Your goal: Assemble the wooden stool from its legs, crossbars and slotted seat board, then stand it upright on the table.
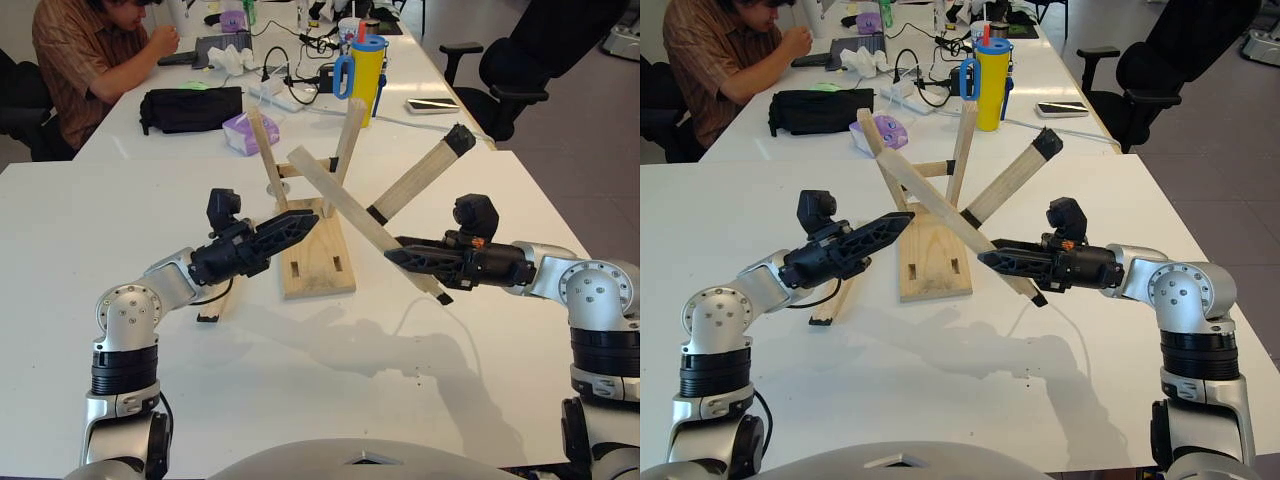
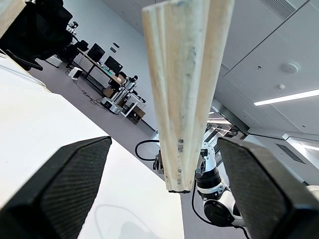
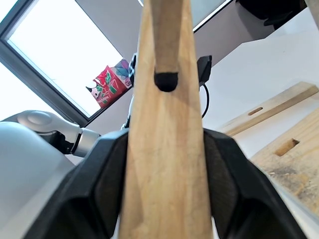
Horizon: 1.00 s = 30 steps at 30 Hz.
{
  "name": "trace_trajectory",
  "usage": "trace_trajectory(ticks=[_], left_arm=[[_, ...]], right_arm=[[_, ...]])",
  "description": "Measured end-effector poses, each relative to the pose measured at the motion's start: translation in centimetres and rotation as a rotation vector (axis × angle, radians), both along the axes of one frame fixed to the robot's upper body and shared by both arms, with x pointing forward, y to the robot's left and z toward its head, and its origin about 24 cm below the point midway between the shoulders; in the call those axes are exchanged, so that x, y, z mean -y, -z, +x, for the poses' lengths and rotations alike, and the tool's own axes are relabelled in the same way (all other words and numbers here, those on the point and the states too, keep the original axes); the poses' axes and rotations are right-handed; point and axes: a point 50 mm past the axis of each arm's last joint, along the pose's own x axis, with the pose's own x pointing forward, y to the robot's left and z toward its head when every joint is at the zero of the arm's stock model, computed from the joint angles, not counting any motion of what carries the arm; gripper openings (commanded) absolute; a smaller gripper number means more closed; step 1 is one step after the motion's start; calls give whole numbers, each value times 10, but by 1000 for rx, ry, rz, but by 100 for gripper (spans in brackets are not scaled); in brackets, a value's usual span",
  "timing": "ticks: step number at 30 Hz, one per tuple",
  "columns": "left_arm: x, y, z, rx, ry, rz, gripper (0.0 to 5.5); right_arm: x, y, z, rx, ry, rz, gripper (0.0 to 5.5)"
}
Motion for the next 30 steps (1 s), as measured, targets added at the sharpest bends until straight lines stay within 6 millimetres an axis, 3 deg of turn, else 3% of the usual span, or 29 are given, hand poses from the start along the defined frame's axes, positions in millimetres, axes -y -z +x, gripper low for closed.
trace_trajectory(ticks=[5,20,21,24,27,30], left_arm=[[4,-1,-1,5,9,-1,393],[8,-6,-6,10,48,-12,204],[8,-7,-7,14,49,-7,204],[8,-4,-9,17,55,32,204],[-6,4,-11,-1,13,100,204],[-21,-2,-10,26,-40,118,204]], right_arm=[[-5,6,-1,-8,-25,-20,203],[-7,11,-8,-15,-53,-23,203],[-8,11,-8,-14,-54,-23,241],[-8,12,-4,-5,-22,-29,280],[-4,20,4,-12,77,-67,316],[-3,20,5,0,97,-68,368]])
